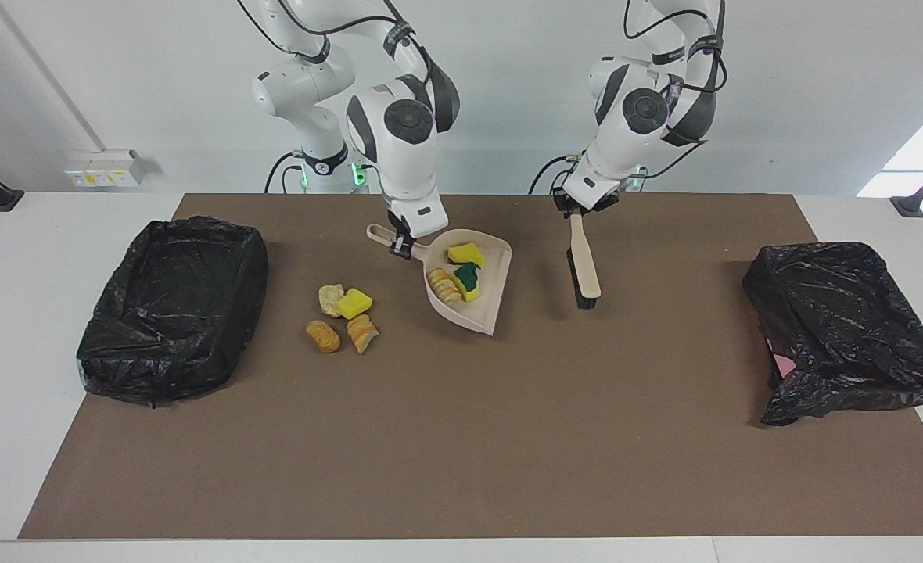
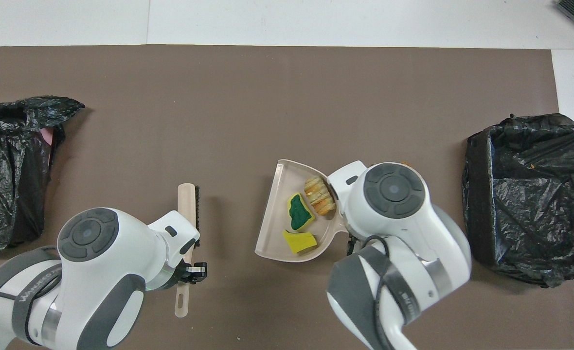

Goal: Sweep and dump trash in bin
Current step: 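Carry the loaded dustpan over the nearer black bag with the right gripper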

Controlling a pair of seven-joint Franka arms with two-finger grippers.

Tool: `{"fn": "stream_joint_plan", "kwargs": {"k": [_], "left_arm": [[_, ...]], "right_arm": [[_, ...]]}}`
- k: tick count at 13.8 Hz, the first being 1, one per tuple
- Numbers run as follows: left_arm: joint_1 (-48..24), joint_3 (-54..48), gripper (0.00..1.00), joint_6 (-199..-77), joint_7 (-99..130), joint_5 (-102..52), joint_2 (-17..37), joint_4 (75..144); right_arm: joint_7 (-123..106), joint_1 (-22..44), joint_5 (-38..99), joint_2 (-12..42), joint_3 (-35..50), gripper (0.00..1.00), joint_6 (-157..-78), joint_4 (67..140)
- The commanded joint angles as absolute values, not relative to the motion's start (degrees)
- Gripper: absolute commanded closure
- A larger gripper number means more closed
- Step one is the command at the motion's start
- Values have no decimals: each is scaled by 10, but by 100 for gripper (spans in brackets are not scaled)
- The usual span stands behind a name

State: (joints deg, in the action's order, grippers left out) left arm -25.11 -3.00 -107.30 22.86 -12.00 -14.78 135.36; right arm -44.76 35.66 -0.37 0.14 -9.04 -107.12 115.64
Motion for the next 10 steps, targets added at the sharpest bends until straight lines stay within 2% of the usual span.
{"fn": "stream_joint_plan", "kwargs": {"k": [1, 4, 7, 10], "left_arm": [[-274, -46, 100, -1081, 286, -109, -163, 1376], [-336, -54, 100, -1135, 358, -110, -155, 1390], [-409, -54, 100, -1203, 400, -110, -153, 1417], [-475, -54, 100, -1268, 472, -114, -115, 1422]], "right_arm": [[-519, 284, -13, -64, -88, 100, -1025, 1154], [-601, 186, -13, -106, -91, 100, -1002, 1145], [-686, 62, -13, -109, -91, 100, -981, 1119], [-754, -43, -56, -107, -92, 100, -1024, 1120]]}}
